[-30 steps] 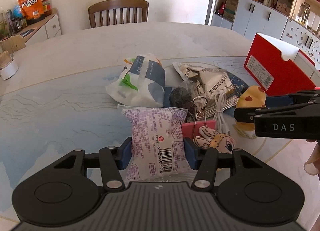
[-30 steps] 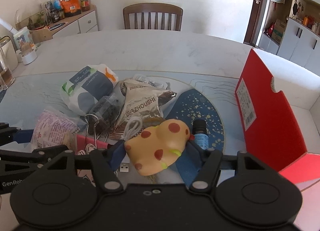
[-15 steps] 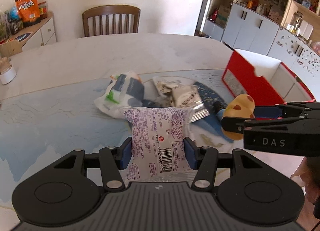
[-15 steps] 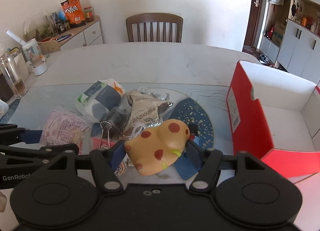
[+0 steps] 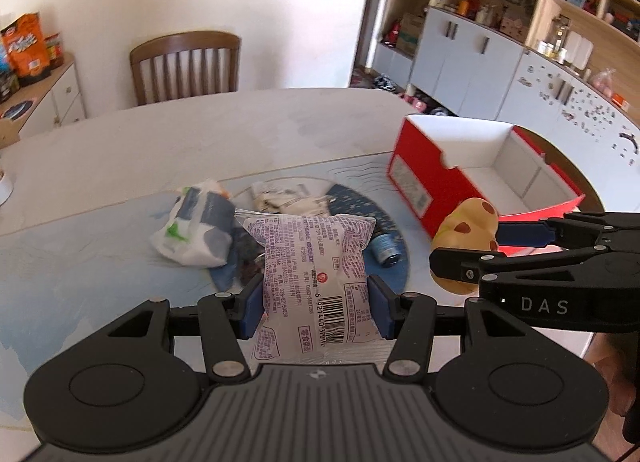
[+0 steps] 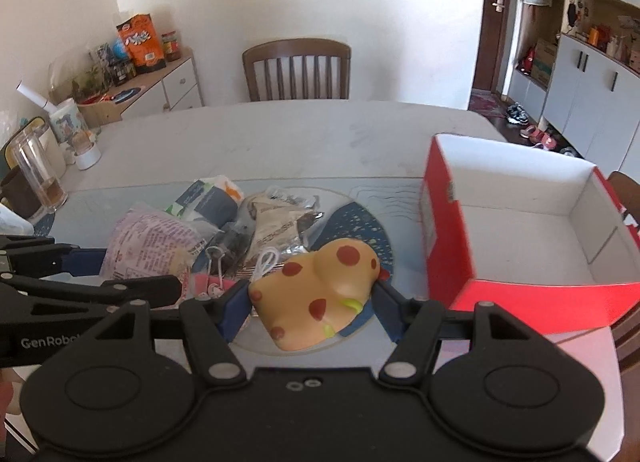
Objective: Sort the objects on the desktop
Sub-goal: 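Carry the bread bun and yellow toy over the red shoebox with both tools, then lower both items into the shoebox and open both tools, then withdraw both tools from the shoebox back toward the pile, then grasp the cartoon-face keychain with the left tool while the right tool grasps the blue bottle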
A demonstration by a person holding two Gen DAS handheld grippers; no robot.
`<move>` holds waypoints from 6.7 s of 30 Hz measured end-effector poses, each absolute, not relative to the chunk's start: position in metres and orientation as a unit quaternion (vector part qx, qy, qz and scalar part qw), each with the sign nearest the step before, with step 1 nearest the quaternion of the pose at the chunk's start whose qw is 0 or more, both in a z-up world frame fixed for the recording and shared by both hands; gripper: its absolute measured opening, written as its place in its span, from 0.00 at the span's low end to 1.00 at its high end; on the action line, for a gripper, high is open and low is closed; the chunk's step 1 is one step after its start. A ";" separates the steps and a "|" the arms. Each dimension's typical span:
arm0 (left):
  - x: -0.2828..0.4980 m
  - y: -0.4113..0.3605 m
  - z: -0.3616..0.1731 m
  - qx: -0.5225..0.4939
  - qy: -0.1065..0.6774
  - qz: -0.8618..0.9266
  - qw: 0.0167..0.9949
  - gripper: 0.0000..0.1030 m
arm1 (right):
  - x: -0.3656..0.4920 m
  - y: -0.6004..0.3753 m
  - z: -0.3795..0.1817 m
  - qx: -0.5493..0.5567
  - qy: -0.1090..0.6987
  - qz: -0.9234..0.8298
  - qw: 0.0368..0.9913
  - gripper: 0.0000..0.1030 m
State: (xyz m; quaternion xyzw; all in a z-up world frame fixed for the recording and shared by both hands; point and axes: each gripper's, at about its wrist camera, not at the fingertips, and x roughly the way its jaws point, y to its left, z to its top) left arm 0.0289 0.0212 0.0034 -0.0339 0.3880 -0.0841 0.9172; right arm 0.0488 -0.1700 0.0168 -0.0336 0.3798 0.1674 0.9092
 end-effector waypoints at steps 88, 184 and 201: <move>0.250 -0.262 -0.078 0.182 0.545 -0.247 0.780 0.52 | 0.228 -0.377 -0.082 -0.137 0.527 0.107 0.832 0.63; 0.025 0.024 -0.042 0.037 0.414 -0.101 0.904 0.97 | 0.064 -0.184 0.005 -0.102 0.393 0.203 0.891 0.91; 0.047 0.019 -0.084 0.075 0.406 -0.110 0.904 0.97 | 0.114 -0.156 -0.053 -0.119 0.438 0.198 0.868 0.83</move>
